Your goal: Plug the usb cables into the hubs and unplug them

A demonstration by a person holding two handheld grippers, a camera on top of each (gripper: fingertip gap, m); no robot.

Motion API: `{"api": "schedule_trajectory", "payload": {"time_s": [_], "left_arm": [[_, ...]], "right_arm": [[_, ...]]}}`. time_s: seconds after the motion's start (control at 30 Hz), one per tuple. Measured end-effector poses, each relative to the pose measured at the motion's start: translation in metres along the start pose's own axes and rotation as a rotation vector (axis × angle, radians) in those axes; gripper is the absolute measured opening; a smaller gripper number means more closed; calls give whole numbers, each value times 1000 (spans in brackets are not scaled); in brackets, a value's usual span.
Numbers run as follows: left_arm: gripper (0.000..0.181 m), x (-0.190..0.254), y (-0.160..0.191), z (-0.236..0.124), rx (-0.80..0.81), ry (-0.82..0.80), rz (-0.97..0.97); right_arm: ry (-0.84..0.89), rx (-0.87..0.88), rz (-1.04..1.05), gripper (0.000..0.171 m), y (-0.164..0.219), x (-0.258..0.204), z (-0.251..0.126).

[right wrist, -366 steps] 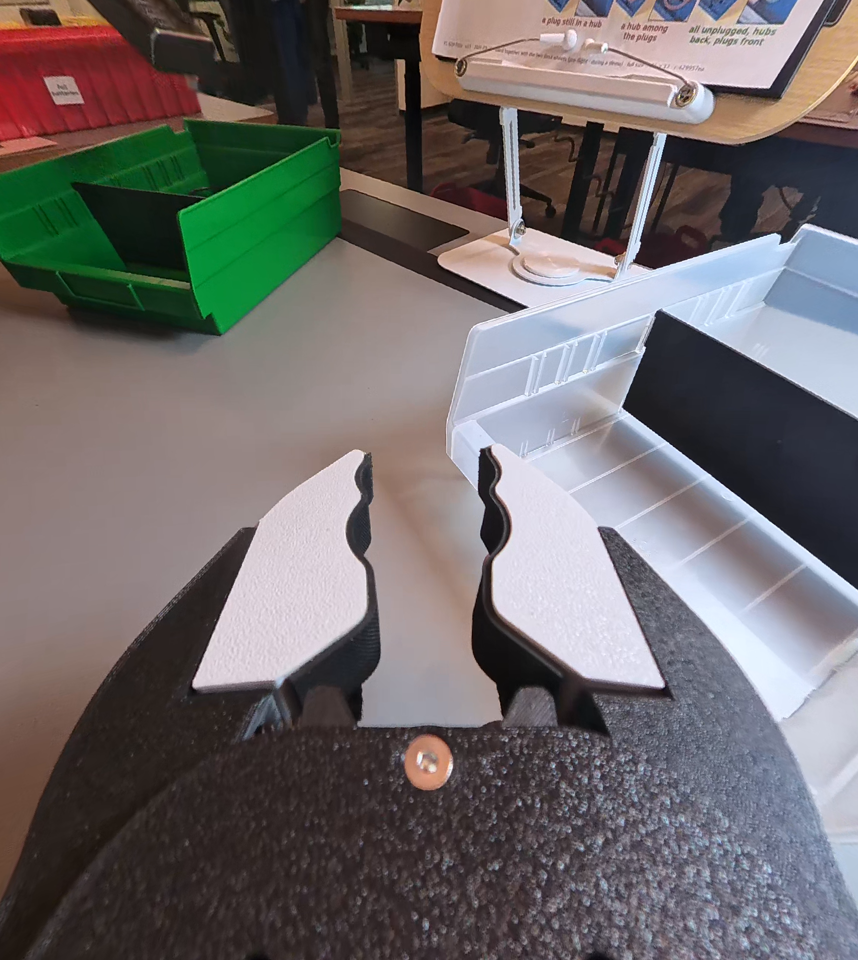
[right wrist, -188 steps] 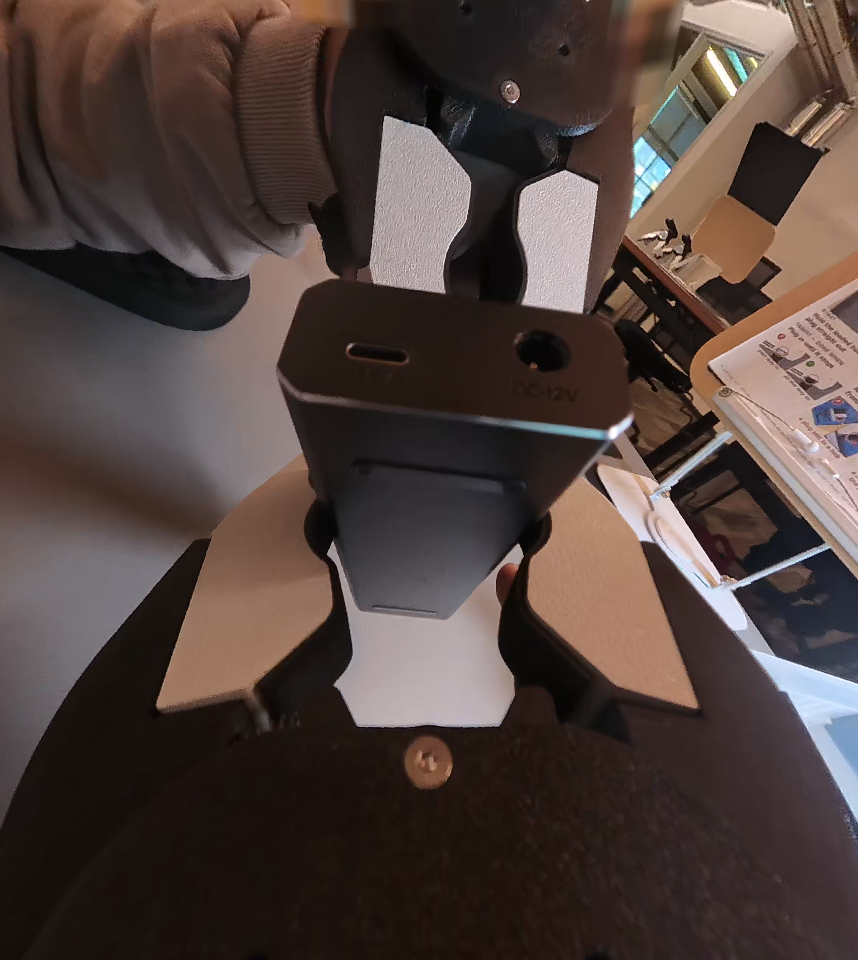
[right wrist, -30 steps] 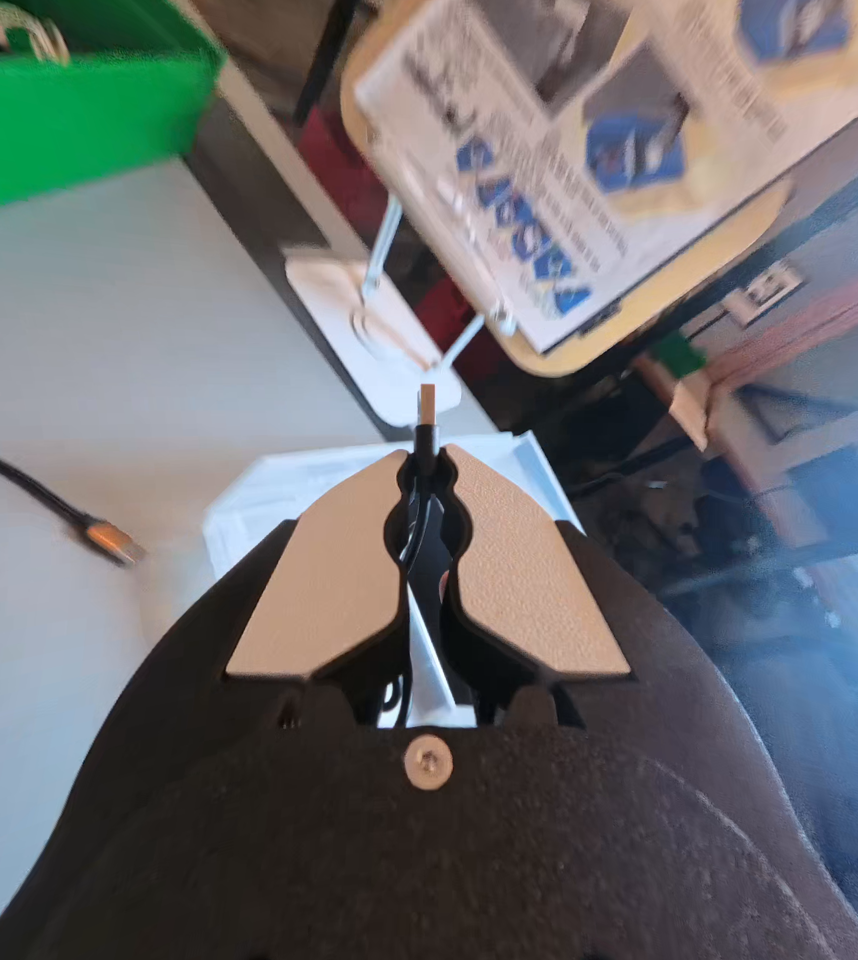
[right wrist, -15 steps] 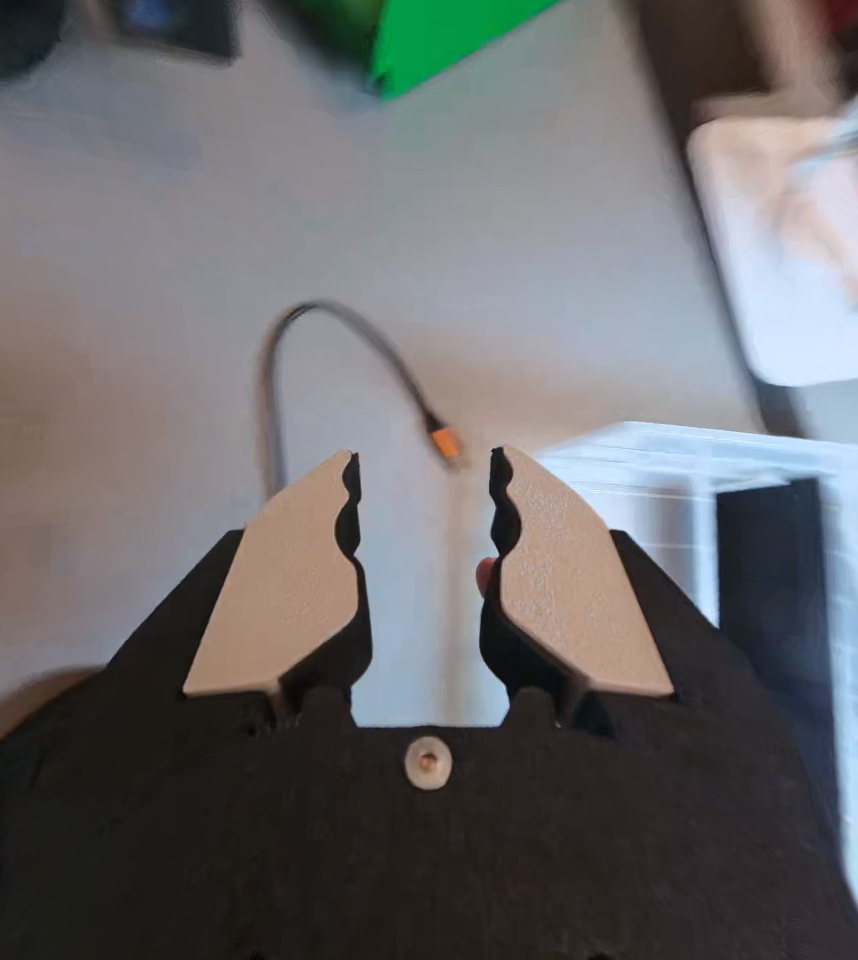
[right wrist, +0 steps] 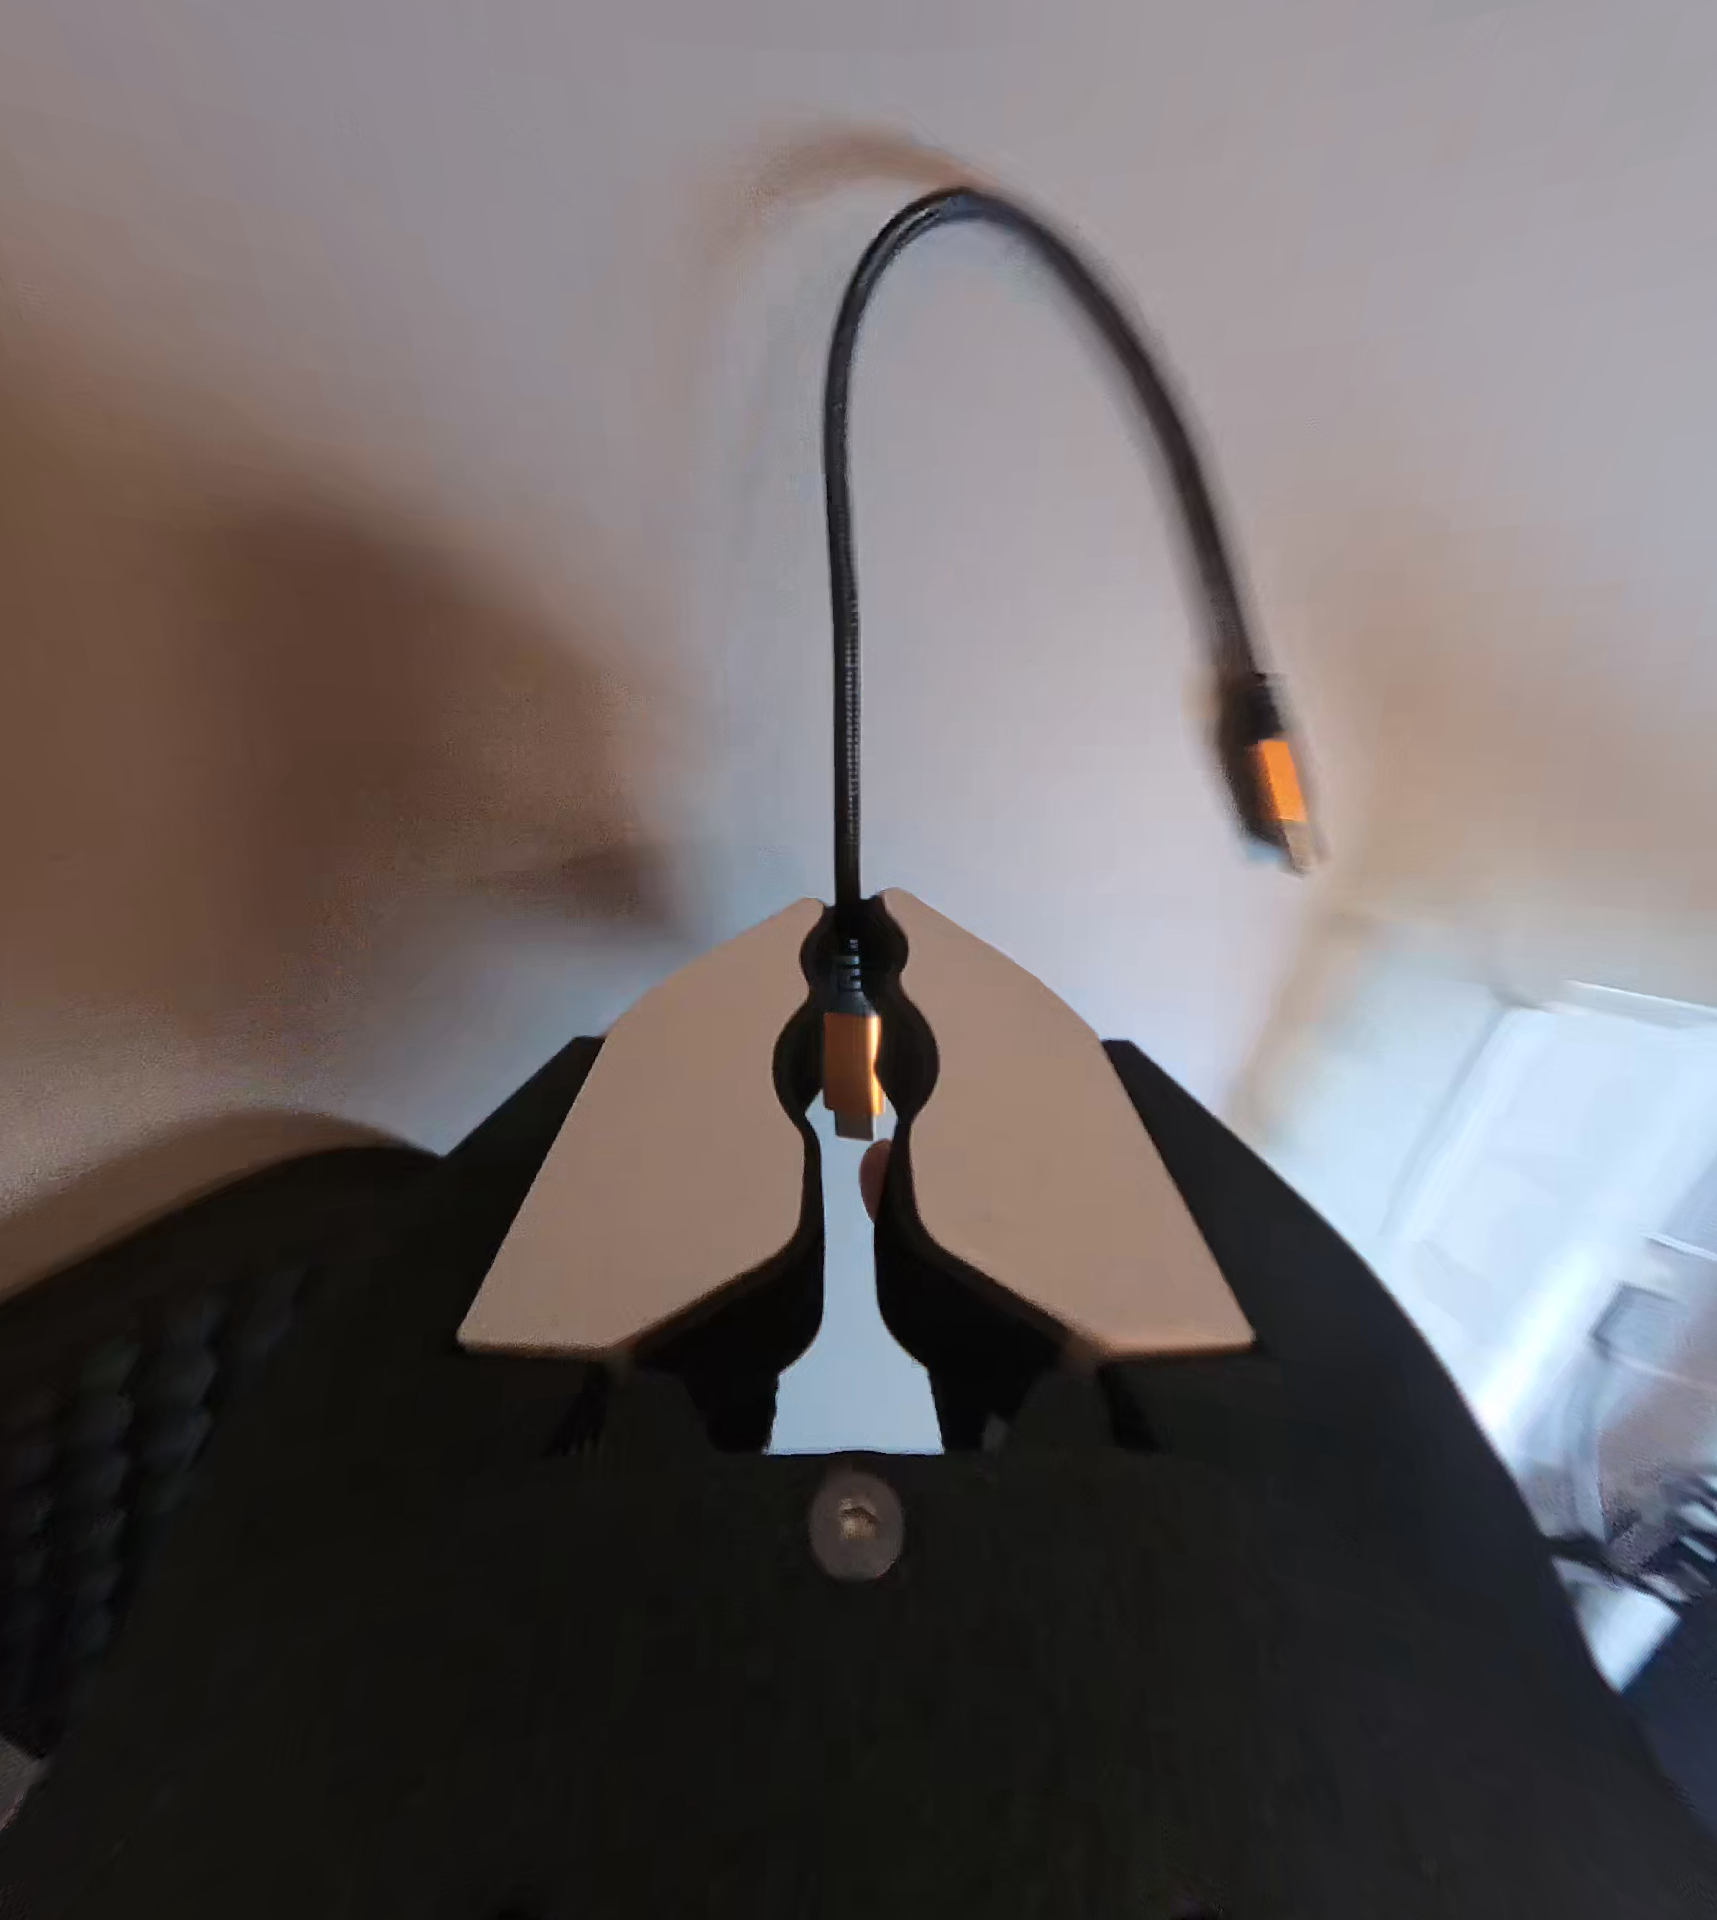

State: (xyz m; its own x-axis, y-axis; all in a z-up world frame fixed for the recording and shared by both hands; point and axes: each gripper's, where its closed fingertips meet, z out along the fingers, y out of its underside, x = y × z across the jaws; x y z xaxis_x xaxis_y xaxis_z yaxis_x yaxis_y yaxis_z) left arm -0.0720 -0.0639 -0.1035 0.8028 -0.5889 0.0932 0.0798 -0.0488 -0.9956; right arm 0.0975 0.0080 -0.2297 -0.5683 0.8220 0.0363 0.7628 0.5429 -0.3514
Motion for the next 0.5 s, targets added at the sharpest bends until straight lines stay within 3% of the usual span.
{"api": "schedule_trajectory", "payload": {"time_s": [0.13,0.27,0.4,0.5], "left_arm": [[59,-6,6,2,-8,-9,-29],[59,-8,12,3,-18,-9,-57],[59,-6,13,4,-28,-8,-45],[59,-5,15,5,-36,-4,-40]], "right_arm": [[207,128,12,3,-19,36,-94],[402,135,61,4,-11,69,-179],[502,82,137,4,14,93,-215],[503,18,223,3,43,107,-210]]}}
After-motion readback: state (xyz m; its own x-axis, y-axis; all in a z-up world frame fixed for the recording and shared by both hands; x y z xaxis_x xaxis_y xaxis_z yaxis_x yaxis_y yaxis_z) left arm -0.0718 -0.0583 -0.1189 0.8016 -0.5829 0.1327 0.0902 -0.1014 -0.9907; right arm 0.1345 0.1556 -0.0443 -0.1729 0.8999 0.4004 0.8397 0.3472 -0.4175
